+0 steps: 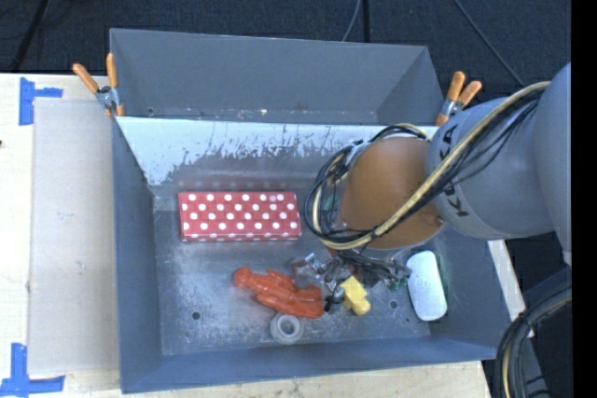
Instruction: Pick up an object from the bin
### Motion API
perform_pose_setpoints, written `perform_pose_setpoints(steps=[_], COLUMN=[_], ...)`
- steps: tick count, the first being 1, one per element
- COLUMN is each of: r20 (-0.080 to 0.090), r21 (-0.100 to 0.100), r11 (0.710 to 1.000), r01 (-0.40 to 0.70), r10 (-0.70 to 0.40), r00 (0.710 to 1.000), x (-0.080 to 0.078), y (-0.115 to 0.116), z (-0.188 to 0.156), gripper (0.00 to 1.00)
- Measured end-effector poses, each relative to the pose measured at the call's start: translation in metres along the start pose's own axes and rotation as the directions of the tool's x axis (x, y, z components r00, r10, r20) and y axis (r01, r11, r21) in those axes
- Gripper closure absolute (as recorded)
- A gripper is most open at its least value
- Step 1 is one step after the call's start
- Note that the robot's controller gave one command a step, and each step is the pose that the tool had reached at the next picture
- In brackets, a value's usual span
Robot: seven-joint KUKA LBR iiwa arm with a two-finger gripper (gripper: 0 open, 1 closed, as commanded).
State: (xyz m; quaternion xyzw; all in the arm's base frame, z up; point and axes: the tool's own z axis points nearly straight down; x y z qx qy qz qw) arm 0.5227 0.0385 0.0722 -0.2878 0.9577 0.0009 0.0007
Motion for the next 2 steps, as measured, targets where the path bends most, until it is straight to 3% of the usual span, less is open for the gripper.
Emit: perform_pose_setpoints(steps=[1,2], r20=[0.000,0.000], r21=[0.000,-0.002], r11=[1.000,0.921], r01=[0.001,0.389], r10=[-0.001,-0.389], r00=[1.000,0.921], x=[0.000,-0.012], y=[0.000,-0.022], z=[0.000,-0.136], gripper=[1.00,1.00])
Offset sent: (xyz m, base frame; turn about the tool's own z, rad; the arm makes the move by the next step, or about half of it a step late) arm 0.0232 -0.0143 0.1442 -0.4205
